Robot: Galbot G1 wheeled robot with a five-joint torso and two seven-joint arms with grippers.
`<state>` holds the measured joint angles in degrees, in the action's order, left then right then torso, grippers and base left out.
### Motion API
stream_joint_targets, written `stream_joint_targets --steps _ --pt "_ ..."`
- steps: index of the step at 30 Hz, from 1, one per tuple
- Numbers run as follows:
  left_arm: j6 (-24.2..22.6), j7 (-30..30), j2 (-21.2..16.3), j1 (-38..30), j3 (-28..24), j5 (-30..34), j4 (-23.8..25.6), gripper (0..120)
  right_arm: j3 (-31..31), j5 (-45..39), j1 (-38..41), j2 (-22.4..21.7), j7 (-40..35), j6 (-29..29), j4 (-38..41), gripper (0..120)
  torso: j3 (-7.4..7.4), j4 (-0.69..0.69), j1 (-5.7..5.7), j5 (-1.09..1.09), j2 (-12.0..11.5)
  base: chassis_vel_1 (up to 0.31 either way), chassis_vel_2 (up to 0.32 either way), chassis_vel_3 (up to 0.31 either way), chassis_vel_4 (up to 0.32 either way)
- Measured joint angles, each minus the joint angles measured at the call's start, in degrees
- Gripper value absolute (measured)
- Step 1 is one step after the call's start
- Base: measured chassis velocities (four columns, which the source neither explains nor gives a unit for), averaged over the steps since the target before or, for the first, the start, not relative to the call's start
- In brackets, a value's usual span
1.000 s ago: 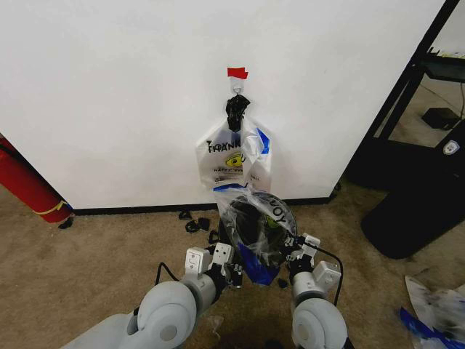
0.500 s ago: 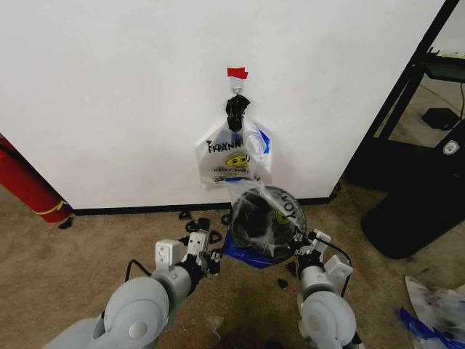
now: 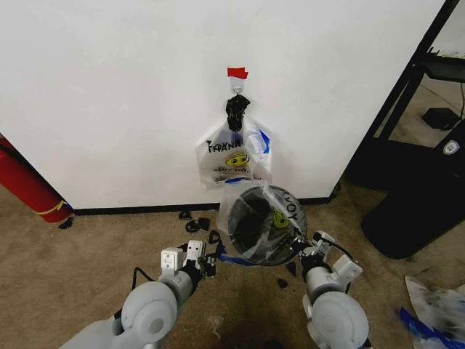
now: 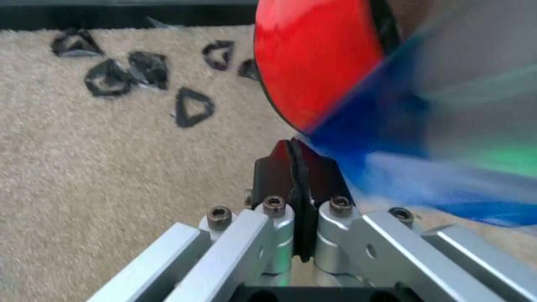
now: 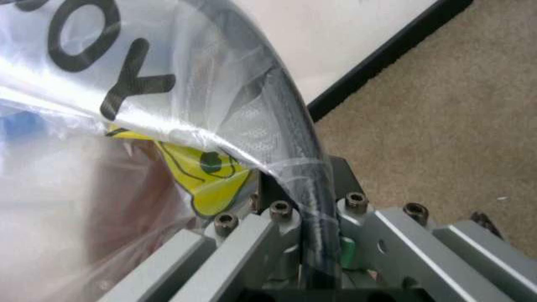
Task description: Pick up the garbage bag from the wall and place it over the trash bin.
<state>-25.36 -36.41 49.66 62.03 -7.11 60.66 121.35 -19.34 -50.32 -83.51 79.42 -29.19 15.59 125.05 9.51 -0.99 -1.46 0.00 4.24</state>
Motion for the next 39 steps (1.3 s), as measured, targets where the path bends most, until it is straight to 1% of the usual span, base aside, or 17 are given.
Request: stream_joint_targets --steps 4,9,11,12,13,17,19,20,21,24,27,28,32,33,35,36,39 --pt "1.05 0.28 1.02 0.06 -0.26 -1.24 -1.57 0 0.08 0.4 -0.89 0.0 1.02 0.19 0.26 0 0.0 0.0 0.0 0.0 0.0 0.0 0.0 0.0 0.0" --pt "0.9 0.39 0.13 1.56 0.59 -1.0 -0.22 0 0.01 1.08 -1.12 0.18 1.18 0.13 -0.03 0 0.0 0.02 0.0 0.01 0.0 0.0 0.0 0.0 0.0" --pt "0.37 0.15 -0.15 2.25 0.91 -0.96 0.61 3 -0.03 1.26 -1.11 0.32 1.18 0.06 -0.25 0 0.0 0.01 0.0 0.0 0.0 0.0 0.0 0.0 0.0" --pt "-0.28 -0.45 -0.42 2.93 1.44 -0.91 1.52 10 -0.1 1.62 -1.0 0.39 1.17 -0.11 -0.65 0 0.0 0.01 0.0 0.0 0.0 0.0 0.0 0.0 0.0" --pt "-0.28 -0.45 -0.42 2.93 1.44 -0.91 1.52 10 -0.1 1.62 -1.0 0.39 1.17 -0.11 -0.65 0 0.0 0.01 0.0 0.0 0.0 0.0 0.0 0.0 0.0" --pt "-1.0 -2.28 -1.23 4.9 4.31 -0.53 4.01 25 -1.12 2.4 -0.48 0.35 0.96 -0.83 -2.39 0 0.0 0.01 0.0 0.0 0.0 0.0 0.0 0.0 0.0" --pt "-1.04 -2.8 -2.16 5.9 6.41 -0.03 6.05 34 -1.69 2.67 -0.46 0.29 0.92 -1.18 -3.19 0 0.0 0.01 0.0 0.0 0.0 0.0 0.0 0.0 0.0" --pt "-1.0 -2.9 -2.49 6.16 7.15 0.42 6.94 38 -1.8 2.8 -0.52 0.29 0.93 -1.26 -3.31 0 0.0 0.01 0.0 0.0 0.0 0.0 0.0 0.0 0.0" --pt "-1.0 -2.9 -2.49 6.16 7.15 0.42 6.94 38 -1.8 2.8 -0.52 0.29 0.93 -1.26 -3.31 0 0.0 0.01 0.0 0.0 0.0 0.0 0.0 0.0 0.0" --pt "-0.46 -2.41 -3.6 6.51 9.36 2.07 10.1 51 -1.67 3.86 -0.97 0.29 1.47 -1.61 -3.38 0 0.0 0.01 0.0 0.01 0.0 0.0 0.0 0.0 0.0" --pt "0.45 -1.6 -3.62 5.17 9.64 3.9 12.56 65 -1.34 4.46 -1.42 0.44 2.1 -1.85 -3.14 0 0.0 0.0 0.0 0.0 0.0 0.0 0.0 0.0 0.0" --pt "0.45 -1.6 -3.62 5.17 9.64 3.9 12.56 65 -1.34 4.46 -1.42 0.44 2.1 -1.85 -3.14 0 0.0 0.0 0.0 0.0 0.0 0.0 0.0 0.0 0.0" --pt "0.53 -0.81 -3.36 3.17 9.11 6.47 15.92 75 -1.16 7.05 -1.62 0.63 2.06 -2.79 -3.48 0 0.0 0.0 0.0 0.0 0.0 0.0 0.0 0.0 0.0" --pt "0.14 -0.42 -3.49 2.68 8.67 6.55 16.85 75 -0.92 8.4 -1.76 0.78 2.02 -3.36 -3.62 0 0.0 0.0 0.0 0.0 0.0 0.0 0.0 0.0 0.0" --pt "-1.58 0.08 -3.97 1.22 6.79 6.29 18.77 67 0.0 12.17 -2.29 1.28 1.98 -4.82 -3.85 0 0.0 0.0 0.0 0.0 0.0 0.0 0.0 0.0 0.0" --pt "-1.58 0.08 -3.97 1.22 6.79 6.29 18.77 67 0.0 12.17 -2.29 1.28 1.98 -4.82 -3.85 0 0.0 0.0 0.0 0.0 0.0 0.0 0.0 0.0 0.0" --pt "-3.45 0.49 -4.11 -1.7 3.35 6.11 19.4 55 1.0 16.21 -2.82 1.86 2.07 -5.93 -3.86 0 0.0 0.02 0.0 0.0 0.0 0.0 0.0 0.0 0.0"
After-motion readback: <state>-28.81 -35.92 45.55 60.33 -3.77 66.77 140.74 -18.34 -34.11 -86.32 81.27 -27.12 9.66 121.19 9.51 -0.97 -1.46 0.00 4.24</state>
